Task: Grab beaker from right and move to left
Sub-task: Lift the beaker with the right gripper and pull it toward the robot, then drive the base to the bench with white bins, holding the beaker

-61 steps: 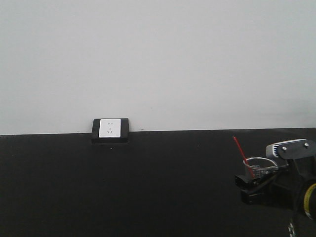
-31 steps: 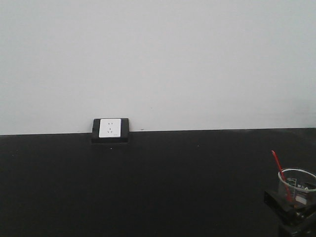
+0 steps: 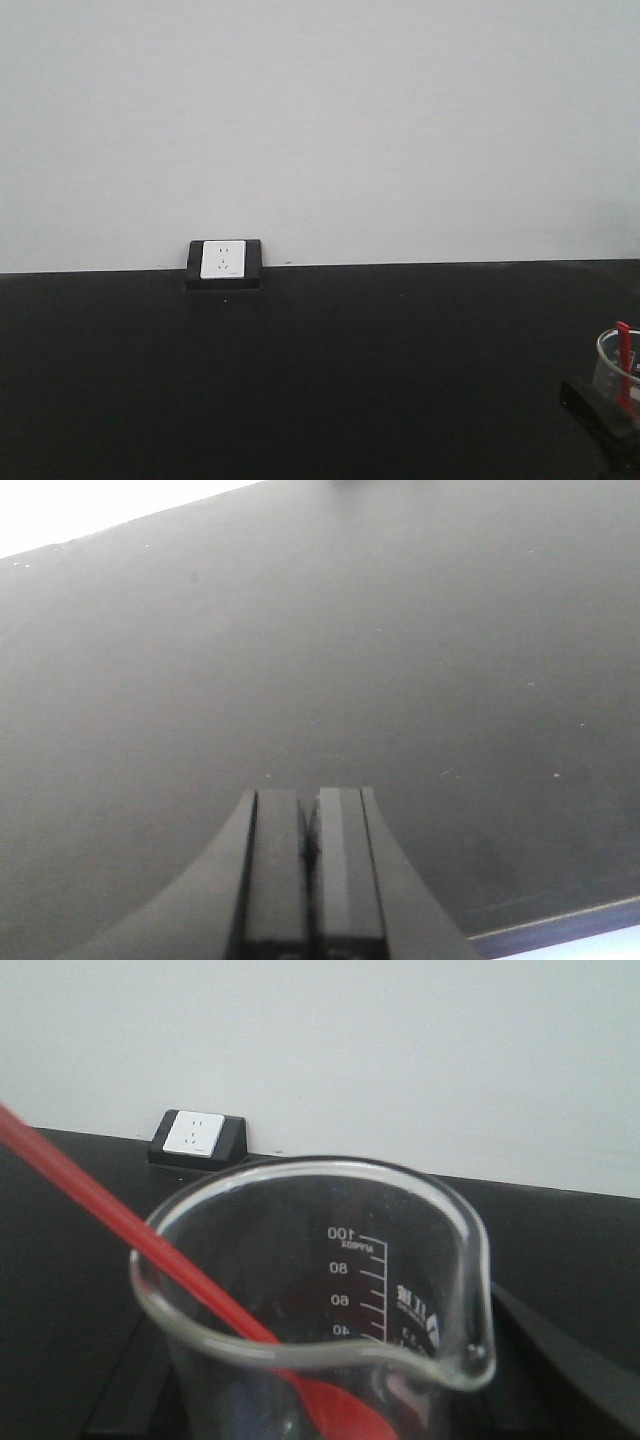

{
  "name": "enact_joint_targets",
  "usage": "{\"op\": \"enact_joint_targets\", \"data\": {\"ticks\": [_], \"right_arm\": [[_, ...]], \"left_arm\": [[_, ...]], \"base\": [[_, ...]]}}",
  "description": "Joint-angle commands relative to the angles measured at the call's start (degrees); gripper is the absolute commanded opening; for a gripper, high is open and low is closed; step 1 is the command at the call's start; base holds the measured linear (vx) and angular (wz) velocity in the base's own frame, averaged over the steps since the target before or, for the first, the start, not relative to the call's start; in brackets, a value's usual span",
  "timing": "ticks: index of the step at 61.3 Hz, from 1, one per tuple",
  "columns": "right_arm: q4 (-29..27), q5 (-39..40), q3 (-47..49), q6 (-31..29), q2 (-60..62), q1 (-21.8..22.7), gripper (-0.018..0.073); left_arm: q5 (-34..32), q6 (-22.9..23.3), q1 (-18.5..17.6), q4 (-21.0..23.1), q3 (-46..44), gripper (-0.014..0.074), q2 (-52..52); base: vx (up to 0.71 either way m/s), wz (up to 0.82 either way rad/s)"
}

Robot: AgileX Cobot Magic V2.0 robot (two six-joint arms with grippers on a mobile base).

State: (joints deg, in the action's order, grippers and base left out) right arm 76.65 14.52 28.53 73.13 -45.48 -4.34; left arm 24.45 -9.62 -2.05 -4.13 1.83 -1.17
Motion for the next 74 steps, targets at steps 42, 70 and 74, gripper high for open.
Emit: {"op": "enact_joint_targets", "data": {"ticks": [42, 70, 74], "right_arm": [[-0.59, 1.16, 1.85, 0.00, 0.39, 0.09, -0.0003], [-0.59, 1.16, 1.85, 0.00, 0.39, 0.09, -0.0003], [-0.59, 1.16, 1.85, 0.00, 0.39, 0.09, -0.0003]], "left_arm": [[-4.38, 0.06, -0.36, -0.01, 1.06, -0.0006, -0.36], [-4.38, 0.06, -0.36, -0.01, 1.06, -0.0006, -0.36], [-4.38, 0.06, -0.36, -0.01, 1.06, -0.0006, -0.36]], "base": [[-0.05, 0.00], [-0.26, 0.02], [-0.31, 0.10]]}}
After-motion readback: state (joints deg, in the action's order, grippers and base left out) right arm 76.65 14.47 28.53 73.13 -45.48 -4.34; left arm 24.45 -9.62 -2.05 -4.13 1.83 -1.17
